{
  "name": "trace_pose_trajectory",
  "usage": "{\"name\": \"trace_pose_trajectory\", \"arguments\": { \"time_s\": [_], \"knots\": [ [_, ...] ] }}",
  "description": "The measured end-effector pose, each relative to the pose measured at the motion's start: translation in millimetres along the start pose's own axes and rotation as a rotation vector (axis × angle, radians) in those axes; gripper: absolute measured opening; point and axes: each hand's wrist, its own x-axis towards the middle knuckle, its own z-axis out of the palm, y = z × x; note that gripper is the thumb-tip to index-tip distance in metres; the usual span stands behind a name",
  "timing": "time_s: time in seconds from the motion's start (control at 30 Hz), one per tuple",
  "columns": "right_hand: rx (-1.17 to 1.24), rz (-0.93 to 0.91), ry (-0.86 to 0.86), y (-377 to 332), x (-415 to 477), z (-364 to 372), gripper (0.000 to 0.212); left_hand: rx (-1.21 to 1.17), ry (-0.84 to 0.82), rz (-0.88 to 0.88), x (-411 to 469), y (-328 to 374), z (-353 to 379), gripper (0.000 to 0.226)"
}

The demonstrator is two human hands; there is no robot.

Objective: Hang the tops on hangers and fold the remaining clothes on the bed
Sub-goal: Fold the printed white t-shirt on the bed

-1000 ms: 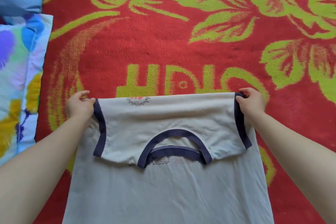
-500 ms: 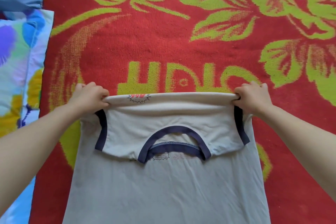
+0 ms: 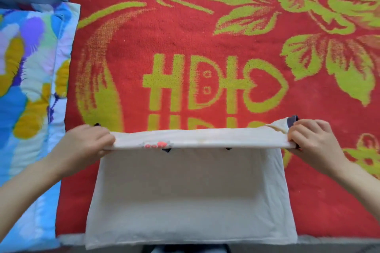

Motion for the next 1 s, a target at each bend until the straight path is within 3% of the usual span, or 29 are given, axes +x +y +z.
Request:
{"name": "trace_pose_trajectory", "arguments": {
  "time_s": [0.2,0.37,0.47,0.53,0.6,0.63,0.73,0.8,0.87,1.0],
  "knots": [
    [-0.031,-0.103,-0.263,-49.9,-58.5,20.1,0.004,0.123,-0.075,0.002,-54.9,55.6,40.8,0.013],
    [-0.003,0.144,-0.661,-86.9,-69.5,39.6,0.008,0.077,-0.331,-0.187,-67.4,75.5,76.5,0.023],
    [-0.073,0.204,-0.808,-95.5,-53.6,37.9,0.033,0.055,-0.556,-0.288,-68.6,76.0,88.4,0.065],
    [-0.130,0.208,-0.982,-98.1,-33.6,27.3,0.032,0.048,-0.606,-0.325,-61.7,72.0,87.9,0.065],
    [-0.128,0.312,-1.022,-92.4,-22.4,29.6,0.025,0.038,-0.552,-0.385,-48.2,64.0,82.1,0.050],
    [-0.083,0.401,-0.956,-91.3,-15.6,30.5,0.025,0.066,-0.482,-0.422,-40.0,59.1,78.6,0.039],
    [0.101,0.784,-0.538,-79.7,2.7,39.6,0.029,0.095,-0.330,-0.583,-15.9,39.0,77.8,0.022],
    [0.308,1.067,-0.495,-65.9,15.0,48.3,0.041,0.051,-0.377,-0.729,-0.2,28.7,78.6,0.043],
    [0.540,1.251,-0.480,-50.8,23.3,57.8,0.049,0.049,-0.527,-0.795,8.1,17.6,81.0,0.051],
    [0.655,1.363,-0.442,-34.1,28.7,69.5,0.051,0.120,-0.690,-0.746,10.9,-2.8,86.7,0.041]
  ]
}}
